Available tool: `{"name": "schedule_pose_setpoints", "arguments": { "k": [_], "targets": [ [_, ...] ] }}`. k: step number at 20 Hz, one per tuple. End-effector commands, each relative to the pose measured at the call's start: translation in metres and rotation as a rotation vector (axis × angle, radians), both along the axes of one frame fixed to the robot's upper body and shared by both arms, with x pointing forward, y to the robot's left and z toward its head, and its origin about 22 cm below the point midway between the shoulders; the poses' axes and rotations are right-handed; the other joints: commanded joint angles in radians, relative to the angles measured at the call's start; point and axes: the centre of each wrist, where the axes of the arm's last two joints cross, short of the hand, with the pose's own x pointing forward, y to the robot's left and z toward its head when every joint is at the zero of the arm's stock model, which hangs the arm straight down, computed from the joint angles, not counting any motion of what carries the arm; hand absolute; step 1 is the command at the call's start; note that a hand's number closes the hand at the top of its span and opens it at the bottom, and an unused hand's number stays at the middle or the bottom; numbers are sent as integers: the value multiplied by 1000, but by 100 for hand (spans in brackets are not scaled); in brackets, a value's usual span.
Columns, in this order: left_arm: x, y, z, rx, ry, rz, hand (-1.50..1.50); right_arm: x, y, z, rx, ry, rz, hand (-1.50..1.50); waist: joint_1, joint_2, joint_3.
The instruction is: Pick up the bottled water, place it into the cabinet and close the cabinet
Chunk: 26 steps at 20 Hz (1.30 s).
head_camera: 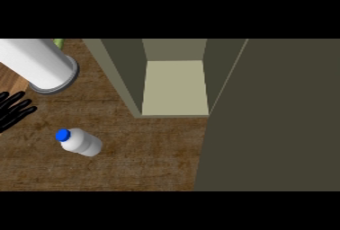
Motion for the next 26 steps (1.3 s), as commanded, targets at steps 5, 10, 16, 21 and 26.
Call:
{"name": "schedule_pose_setpoints", "arguments": {
  "k": [5,10,16,21,26],
  "targets": [
    [22,-9,-38,58,50,-7,-150,-15,-4,19,-36,-51,-47,-150,-6,3,-1],
    [23,-34,-71,98,121,-25,-150,-26,-5,23,-27,-60,-39,-150,-16,2,-2],
    [37,-23,-80,125,159,0,-150,-22,-6,26,-28,-78,-43,-150,-20,5,-3],
    [22,-37,-117,98,168,19,-150,-13,0,18,-28,-68,-35,-150,-25,7,-5],
    [28,-40,-132,88,187,43,-150,-9,-2,17,-51,-69,-25,-150,-36,11,-6]
  ]
}}
